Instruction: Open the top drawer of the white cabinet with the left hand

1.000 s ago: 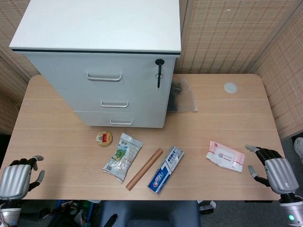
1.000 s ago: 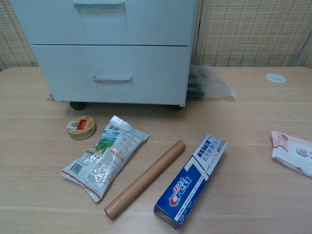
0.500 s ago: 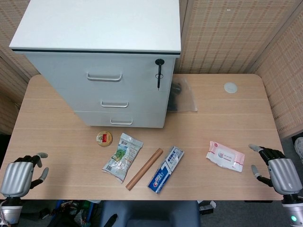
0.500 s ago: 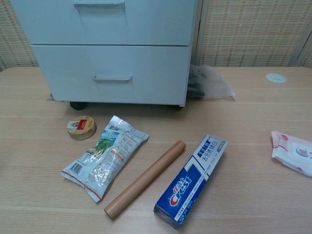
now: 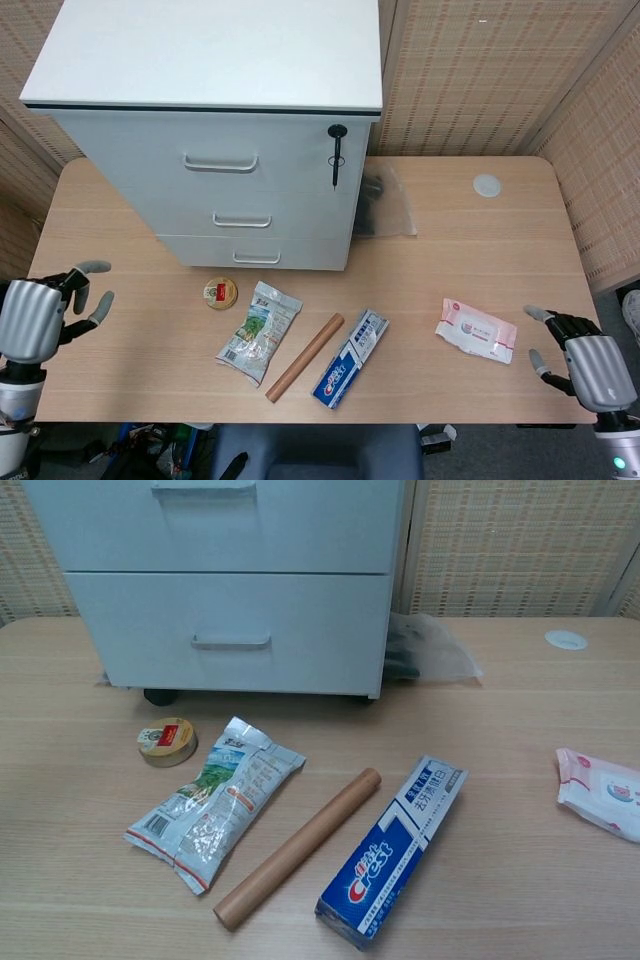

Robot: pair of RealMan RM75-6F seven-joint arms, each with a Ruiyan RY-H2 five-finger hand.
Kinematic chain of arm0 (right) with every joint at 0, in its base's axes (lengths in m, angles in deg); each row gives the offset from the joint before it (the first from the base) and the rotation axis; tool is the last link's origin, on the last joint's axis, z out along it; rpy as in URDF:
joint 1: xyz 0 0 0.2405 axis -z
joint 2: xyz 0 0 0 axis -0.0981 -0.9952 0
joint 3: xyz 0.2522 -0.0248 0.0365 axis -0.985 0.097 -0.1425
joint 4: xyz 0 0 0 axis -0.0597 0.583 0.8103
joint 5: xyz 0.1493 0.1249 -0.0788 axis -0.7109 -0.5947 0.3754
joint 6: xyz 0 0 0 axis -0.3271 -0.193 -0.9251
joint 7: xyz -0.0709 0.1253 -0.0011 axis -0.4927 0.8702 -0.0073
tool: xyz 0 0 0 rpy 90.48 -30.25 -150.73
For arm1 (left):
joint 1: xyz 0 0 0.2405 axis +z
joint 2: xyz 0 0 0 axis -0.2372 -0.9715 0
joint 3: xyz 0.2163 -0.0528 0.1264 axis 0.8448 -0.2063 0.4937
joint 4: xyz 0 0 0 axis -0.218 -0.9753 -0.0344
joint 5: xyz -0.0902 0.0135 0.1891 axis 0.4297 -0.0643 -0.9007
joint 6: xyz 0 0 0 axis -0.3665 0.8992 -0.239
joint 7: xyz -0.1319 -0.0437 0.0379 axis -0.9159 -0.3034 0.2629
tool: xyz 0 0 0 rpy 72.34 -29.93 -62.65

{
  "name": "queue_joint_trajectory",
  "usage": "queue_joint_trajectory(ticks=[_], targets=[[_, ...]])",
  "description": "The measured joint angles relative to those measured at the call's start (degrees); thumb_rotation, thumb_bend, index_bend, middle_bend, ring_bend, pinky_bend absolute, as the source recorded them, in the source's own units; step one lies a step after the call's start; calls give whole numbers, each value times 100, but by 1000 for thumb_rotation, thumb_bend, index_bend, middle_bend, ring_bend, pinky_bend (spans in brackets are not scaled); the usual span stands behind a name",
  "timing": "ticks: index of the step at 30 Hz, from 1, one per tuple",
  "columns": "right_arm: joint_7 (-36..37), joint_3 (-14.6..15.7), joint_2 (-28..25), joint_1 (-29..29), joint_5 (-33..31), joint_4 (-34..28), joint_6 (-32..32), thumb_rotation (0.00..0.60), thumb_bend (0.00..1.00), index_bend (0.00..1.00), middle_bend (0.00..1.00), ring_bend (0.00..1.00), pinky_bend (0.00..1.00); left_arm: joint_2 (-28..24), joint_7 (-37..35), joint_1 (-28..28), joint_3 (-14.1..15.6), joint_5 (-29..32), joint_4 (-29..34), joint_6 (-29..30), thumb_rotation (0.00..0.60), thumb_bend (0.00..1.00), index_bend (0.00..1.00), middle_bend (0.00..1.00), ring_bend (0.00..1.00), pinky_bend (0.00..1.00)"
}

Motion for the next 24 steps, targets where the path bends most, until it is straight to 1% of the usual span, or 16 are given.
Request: queue_joint_trajectory(ticks=[5, 11, 18, 24], targets=[[0, 24, 7, 26, 19, -4, -29, 600, 351, 228, 315, 305, 307, 63, -271, -425, -436, -7, -200, 82, 600, 250, 413, 926, 892, 1000], [5, 37, 14, 42, 31, -6, -46, 600, 350, 228, 315, 306, 307, 143, -298, -866, -797, 121, -374, 12, 600, 249, 451, 954, 917, 1000], [11, 39, 23, 10, 56, -3, -6, 600, 350, 228, 315, 305, 307, 308, 2, -1308, -1033, 298, -422, -159, 600, 248, 464, 966, 925, 1000], [36, 37, -9, -8, 47, 1, 24, 600, 350, 228, 315, 305, 307, 526, 424, -1634, -1103, 300, -527, -227, 600, 248, 446, 974, 930, 1000]])
